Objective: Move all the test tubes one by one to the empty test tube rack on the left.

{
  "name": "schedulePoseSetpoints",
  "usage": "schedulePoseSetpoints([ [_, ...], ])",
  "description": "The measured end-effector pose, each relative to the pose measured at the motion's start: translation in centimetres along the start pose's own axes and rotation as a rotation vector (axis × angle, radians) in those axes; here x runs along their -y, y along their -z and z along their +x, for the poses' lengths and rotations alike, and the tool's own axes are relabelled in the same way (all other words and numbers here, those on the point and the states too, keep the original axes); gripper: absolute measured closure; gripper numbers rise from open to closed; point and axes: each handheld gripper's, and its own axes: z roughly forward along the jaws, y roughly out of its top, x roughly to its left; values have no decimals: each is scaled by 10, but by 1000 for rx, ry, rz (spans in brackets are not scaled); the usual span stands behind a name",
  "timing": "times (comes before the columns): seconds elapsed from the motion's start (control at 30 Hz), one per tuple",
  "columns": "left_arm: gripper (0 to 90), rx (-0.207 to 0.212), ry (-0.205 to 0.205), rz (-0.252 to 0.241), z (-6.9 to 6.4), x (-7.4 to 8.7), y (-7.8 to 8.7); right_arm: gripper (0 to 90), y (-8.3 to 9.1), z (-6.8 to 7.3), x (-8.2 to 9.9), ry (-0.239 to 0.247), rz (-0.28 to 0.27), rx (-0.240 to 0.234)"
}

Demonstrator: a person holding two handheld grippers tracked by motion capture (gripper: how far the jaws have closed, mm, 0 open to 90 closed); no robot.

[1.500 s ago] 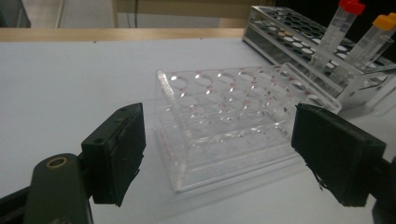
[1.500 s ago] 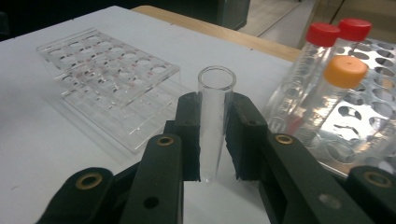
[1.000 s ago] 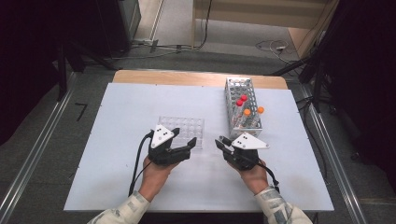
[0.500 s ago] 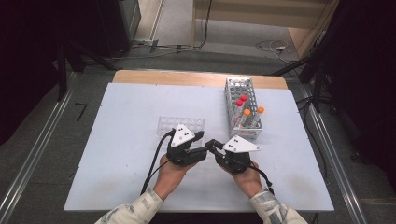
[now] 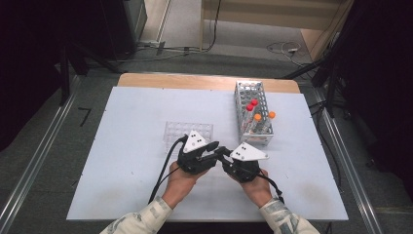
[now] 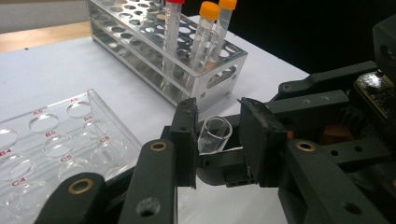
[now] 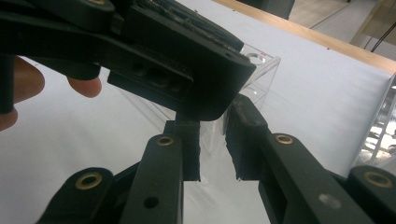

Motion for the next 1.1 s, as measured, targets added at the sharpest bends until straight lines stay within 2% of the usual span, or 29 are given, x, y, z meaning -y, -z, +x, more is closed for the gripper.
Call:
schedulePoseSetpoints([
  [0.37, 759, -9, 3, -8, 2, 0, 2, 728, -1, 2, 0, 0, 6, -7],
  [0.83, 771, -7, 10, -13, 3, -1, 3, 719, 0, 1, 0, -8, -2, -16],
  [0.87, 772, 0, 10, -10, 3, -1, 3, 649, 0, 1, 0, -11, 1, -29],
  [0.9, 771, 1, 9, -10, 2, -1, 3, 619, 0, 1, 0, -12, 2, -37],
  [1.0, 771, 2, 10, -13, 2, -1, 3, 564, -1, 1, 0, -4, 0, -47],
  [1.1, 771, 1, 20, -20, 4, -2, 4, 525, 0, 0, 0, -15, 0, -48],
])
